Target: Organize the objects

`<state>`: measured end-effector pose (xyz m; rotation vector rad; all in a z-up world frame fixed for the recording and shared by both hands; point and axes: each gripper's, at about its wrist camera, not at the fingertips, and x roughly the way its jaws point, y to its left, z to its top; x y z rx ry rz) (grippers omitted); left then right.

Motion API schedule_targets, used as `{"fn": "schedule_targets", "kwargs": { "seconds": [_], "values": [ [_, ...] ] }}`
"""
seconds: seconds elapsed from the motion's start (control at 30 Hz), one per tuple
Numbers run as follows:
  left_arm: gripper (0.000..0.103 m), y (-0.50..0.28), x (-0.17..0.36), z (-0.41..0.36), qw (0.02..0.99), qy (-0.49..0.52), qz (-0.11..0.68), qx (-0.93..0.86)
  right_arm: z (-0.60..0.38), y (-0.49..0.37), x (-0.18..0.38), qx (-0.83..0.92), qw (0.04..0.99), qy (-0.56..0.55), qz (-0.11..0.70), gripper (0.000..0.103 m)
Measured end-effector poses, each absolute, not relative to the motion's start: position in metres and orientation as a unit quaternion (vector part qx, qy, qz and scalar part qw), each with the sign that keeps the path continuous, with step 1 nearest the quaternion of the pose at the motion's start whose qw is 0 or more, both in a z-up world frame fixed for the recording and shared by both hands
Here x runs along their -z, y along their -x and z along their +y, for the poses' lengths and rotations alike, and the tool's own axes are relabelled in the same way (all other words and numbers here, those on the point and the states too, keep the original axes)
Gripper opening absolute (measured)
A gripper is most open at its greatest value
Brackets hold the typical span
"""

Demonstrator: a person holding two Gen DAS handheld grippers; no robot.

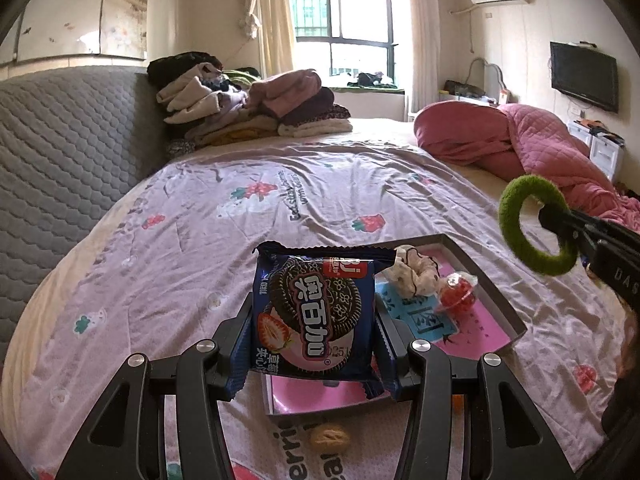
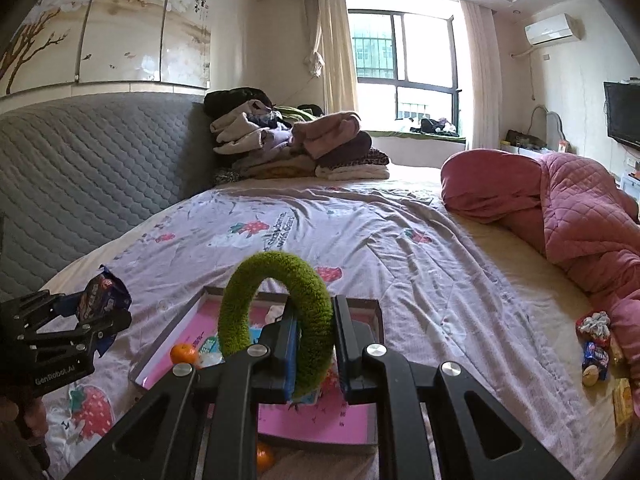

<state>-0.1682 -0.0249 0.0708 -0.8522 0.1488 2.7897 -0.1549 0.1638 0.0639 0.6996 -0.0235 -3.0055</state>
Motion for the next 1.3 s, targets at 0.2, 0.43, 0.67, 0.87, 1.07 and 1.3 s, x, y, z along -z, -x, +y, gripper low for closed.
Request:
{"fn": "schedule_targets", "kwargs": {
  "seconds": [0.2, 0.43, 0.67, 0.87, 1.07, 1.3],
  "values": [
    [0.053, 0.178, -0.07, -0.027, 0.103, 0.288, 0.05, -0.951, 0.164, 0.164, -0.07, 0.976, 0.027, -0.218, -0.005, 0.016],
    [0.053, 0.192, -0.065, -0.024, 0.106, 0.289, 0.047, -0.95, 0.163, 0.173, -0.066, 0.976, 0.027, -0.218, 0.001, 0.016],
    [0.053, 0.206, -0.053, -0.02, 0.106, 0.296, 0.039, -0.949, 0.164, 0.181, -0.056, 0.973, 0.027, -0.229, 0.006, 0.016],
    [0.053, 0.214, -0.04, -0.025, 0.098, 0.308, 0.031, -0.946, 0.166, 0.187, -0.045, 0.969, 0.028, -0.244, 0.005, 0.016],
    [0.053, 0.22, -0.025, -0.032, 0.091, 0.323, 0.018, -0.942, 0.162, 0.189, -0.031, 0.964, 0.034, -0.263, 0.009, 0.016],
    [0.053, 0.222, -0.013, -0.029, 0.086, 0.331, 0.023, -0.939, 0.161, 0.191, -0.022, 0.962, 0.032, -0.272, 0.012, 0.016]
  ]
}}
